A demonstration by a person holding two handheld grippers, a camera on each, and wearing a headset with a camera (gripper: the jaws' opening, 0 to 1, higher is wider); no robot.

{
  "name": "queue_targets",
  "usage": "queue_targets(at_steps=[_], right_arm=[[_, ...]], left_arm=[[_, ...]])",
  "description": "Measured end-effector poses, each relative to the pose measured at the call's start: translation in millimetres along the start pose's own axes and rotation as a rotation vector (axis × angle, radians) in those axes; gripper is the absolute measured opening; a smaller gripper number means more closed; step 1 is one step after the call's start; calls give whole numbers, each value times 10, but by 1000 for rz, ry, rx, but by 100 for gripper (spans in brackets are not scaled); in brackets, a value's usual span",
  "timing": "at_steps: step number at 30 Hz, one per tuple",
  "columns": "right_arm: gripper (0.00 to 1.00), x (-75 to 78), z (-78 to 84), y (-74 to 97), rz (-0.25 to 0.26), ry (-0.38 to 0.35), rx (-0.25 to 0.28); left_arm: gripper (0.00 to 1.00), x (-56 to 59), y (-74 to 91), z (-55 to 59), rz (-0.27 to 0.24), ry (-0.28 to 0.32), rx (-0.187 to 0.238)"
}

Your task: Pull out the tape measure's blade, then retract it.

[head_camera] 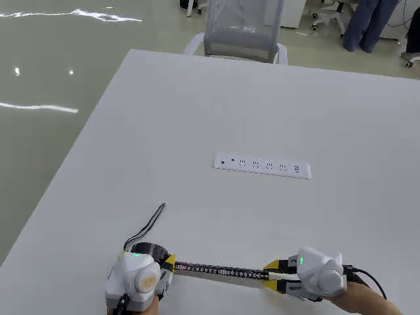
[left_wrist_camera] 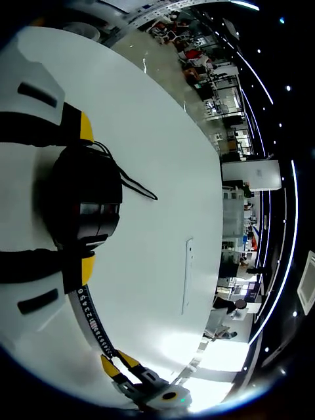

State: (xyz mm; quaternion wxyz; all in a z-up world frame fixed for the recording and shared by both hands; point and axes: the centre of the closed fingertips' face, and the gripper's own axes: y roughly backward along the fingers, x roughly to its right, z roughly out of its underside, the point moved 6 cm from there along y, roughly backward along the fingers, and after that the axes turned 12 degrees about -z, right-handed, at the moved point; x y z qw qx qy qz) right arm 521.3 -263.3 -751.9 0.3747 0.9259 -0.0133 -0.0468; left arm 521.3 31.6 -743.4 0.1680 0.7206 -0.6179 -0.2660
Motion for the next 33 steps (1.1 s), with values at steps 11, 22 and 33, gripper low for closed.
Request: queue_targets(at_steps=[11,22,33], right_arm=[[14,-1,-38,-21,-7,7,-1],[14,8,-95,-45,-8,15,4],[14,20,-147,-73,-14,21,8]], left_arm=[[60,-10,6,-11,7,8,-7],[60,-20,-3,-5,18,3,-14],[59,-30,-4,2,30,5,-18]])
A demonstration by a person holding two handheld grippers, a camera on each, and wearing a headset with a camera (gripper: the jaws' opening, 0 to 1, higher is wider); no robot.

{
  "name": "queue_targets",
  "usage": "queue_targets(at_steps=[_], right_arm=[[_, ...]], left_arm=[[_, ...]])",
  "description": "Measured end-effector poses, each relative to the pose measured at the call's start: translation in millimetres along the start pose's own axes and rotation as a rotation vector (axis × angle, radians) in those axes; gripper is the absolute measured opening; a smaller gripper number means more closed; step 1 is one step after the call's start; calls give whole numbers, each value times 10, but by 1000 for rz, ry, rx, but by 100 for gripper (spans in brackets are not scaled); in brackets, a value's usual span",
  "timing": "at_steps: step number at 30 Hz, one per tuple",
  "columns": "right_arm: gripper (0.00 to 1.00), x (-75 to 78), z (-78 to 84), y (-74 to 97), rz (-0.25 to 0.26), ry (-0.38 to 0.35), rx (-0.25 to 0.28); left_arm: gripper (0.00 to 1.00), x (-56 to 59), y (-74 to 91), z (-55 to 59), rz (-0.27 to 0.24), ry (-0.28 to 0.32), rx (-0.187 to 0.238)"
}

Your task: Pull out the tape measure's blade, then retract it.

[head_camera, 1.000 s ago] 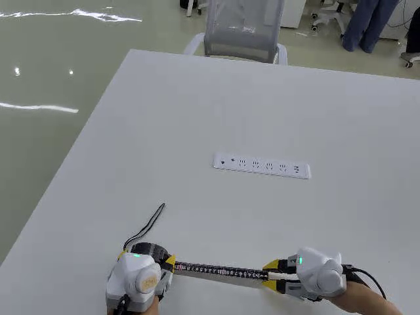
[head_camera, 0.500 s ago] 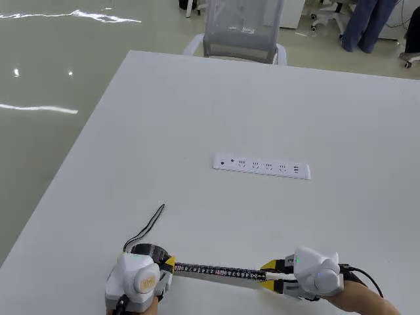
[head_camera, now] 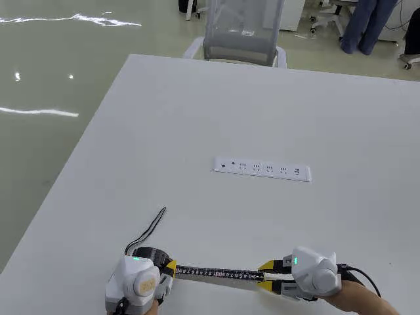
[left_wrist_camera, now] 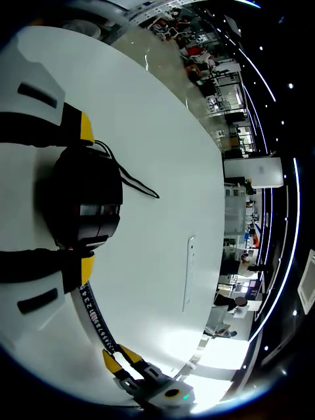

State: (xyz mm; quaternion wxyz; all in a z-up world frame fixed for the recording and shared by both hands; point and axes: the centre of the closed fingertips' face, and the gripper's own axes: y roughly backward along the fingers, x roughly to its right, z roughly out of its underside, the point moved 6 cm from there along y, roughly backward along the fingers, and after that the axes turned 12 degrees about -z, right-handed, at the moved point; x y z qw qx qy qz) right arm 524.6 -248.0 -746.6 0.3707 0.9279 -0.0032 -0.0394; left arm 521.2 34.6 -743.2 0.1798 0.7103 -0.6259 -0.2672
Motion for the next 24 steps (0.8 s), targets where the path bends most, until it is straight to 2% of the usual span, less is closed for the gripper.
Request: queue_targets(at_steps=[24], right_arm=[[14,-1,-36,-58,-11,8,-4]], left_arm=[[60,2,-12,8,1,-1,5]])
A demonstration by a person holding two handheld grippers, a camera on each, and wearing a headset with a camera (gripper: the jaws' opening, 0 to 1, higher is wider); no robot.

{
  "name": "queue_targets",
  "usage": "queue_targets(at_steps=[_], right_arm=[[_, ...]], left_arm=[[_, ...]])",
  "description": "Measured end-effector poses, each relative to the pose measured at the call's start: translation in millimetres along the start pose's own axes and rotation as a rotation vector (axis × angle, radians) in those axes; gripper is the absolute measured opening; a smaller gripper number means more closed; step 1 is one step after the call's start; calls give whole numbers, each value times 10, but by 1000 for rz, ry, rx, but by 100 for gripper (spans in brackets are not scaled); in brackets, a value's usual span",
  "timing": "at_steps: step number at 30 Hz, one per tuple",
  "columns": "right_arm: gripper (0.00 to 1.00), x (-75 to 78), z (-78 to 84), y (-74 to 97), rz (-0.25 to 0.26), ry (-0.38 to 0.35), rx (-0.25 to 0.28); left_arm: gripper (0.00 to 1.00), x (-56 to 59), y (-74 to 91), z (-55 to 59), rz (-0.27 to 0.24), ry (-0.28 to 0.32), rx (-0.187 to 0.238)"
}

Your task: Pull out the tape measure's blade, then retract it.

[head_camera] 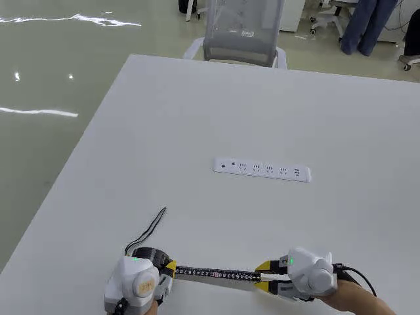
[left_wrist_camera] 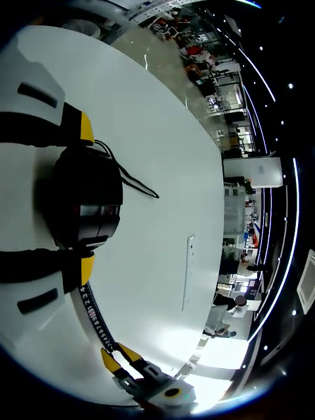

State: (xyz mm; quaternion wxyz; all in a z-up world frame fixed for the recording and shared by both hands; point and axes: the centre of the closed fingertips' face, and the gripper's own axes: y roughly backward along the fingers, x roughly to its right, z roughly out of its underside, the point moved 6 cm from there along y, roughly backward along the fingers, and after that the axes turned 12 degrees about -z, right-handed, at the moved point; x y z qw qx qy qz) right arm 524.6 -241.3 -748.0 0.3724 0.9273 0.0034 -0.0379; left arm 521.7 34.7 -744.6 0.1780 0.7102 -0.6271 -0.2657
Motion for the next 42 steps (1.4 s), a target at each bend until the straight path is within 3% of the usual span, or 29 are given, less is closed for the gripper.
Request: queue_targets(at_steps=[42], right_arm=[[14,10,-128,-132,-28,17,8]], left_arm=[[60,-21,-1,-3,18,8,-17]])
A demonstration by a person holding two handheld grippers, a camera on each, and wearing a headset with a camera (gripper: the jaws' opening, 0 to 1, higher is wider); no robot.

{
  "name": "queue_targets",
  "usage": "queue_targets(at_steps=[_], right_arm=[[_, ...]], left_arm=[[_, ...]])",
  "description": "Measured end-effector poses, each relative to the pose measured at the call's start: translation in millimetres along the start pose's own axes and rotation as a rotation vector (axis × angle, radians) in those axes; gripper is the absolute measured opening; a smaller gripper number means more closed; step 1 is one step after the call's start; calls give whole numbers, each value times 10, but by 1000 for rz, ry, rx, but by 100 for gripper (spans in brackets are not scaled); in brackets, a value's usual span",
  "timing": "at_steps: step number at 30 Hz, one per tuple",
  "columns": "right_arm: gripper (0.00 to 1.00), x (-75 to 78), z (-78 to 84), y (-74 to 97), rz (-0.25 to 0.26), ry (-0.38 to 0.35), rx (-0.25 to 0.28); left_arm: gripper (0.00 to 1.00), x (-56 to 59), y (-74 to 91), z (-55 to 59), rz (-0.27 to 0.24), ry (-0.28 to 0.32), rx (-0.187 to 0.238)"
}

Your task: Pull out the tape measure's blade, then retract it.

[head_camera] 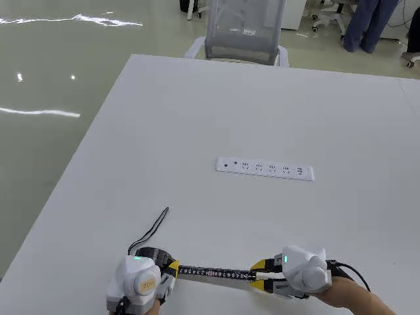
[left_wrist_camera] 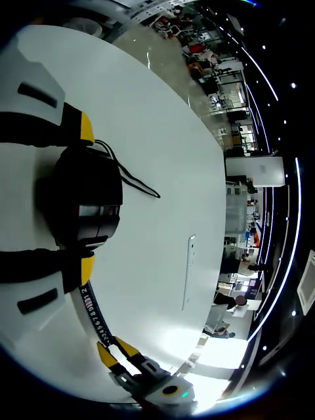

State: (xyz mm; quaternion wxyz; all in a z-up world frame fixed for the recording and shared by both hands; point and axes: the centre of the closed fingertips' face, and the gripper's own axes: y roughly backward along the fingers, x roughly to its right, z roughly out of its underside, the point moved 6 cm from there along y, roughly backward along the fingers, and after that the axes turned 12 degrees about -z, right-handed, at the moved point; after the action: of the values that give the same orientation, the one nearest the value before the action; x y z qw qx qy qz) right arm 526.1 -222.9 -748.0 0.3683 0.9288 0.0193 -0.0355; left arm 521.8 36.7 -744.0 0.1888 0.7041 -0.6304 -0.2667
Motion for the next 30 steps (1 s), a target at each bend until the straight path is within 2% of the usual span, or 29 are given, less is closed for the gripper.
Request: queue_targets(at_steps=[30], right_arm=[[14,35,-102,-83,-9,13,9]], left_arm=[[60,-37,3,-6,12,34,0]])
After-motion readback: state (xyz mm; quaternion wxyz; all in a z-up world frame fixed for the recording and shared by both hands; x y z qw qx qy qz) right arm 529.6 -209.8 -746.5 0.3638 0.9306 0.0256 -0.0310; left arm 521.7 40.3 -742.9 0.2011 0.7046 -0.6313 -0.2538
